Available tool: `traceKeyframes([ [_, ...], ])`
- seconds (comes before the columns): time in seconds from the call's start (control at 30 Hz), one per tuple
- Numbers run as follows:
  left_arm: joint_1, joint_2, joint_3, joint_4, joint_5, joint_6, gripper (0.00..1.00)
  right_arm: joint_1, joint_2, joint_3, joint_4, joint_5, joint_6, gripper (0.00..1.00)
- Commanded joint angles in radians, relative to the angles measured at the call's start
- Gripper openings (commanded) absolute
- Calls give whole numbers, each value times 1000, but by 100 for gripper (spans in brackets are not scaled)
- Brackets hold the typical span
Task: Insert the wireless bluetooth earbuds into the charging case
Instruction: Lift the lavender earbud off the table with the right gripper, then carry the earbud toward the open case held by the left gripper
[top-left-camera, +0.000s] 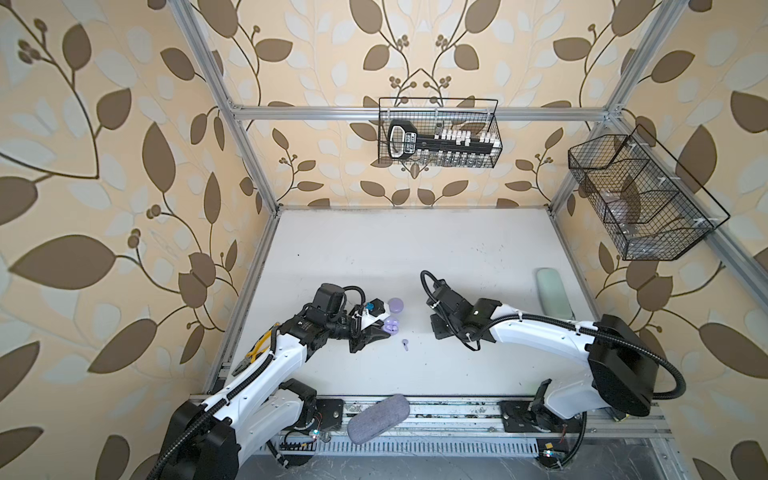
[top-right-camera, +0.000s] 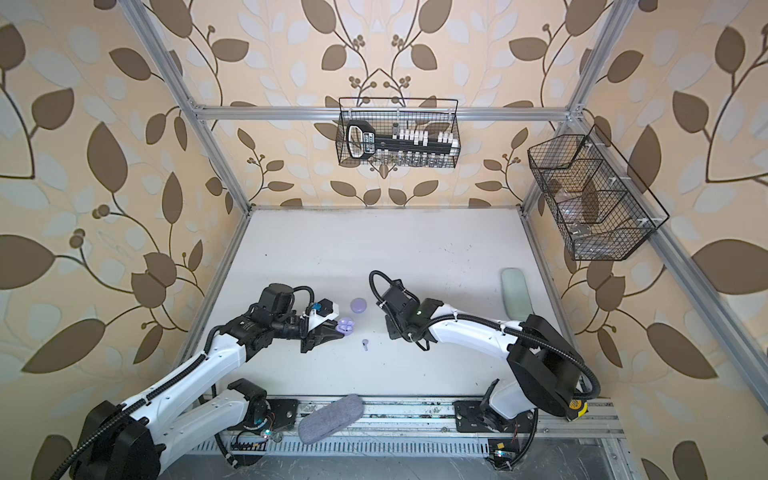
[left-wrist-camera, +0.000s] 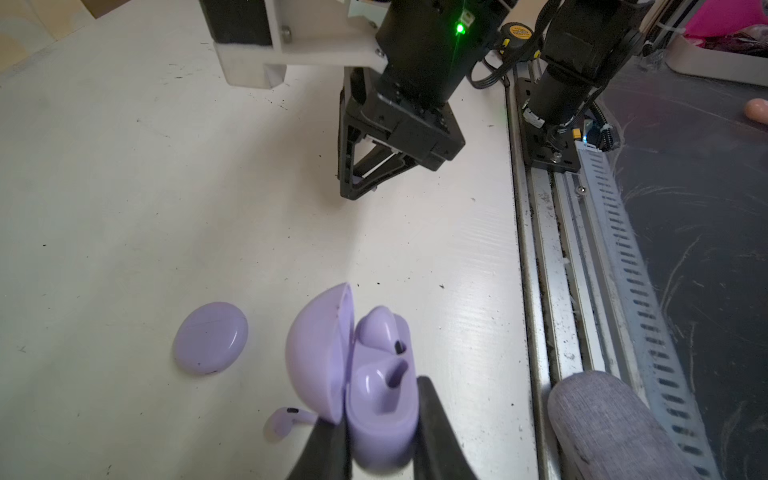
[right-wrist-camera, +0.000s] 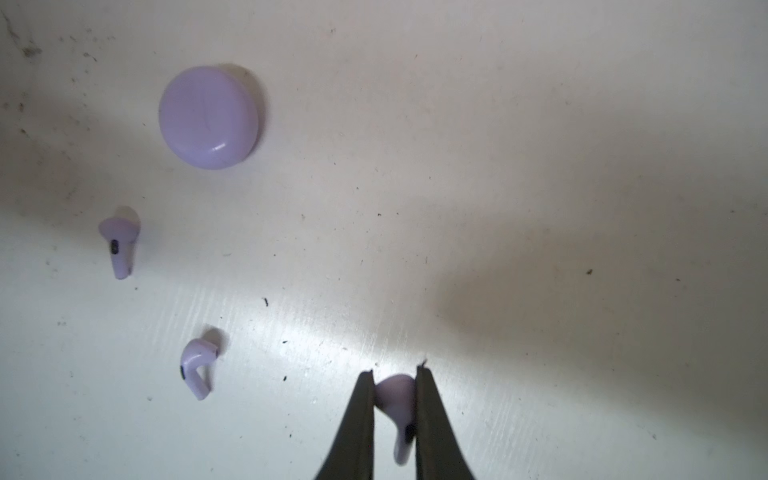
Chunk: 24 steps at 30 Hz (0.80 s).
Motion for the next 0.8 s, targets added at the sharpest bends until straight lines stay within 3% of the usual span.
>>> traceKeyframes([
  [0.0,-10,8,11,30,-2,-20,1,-7,-51,-30,50,29,53,13],
  [0.43,-10,34,24,54,-34,-63,1,68,-200,-91,246,112,145,13],
  [0.77,-10,48,33,68,-49,-87,0,199,-237,-109,399,218,175,14],
])
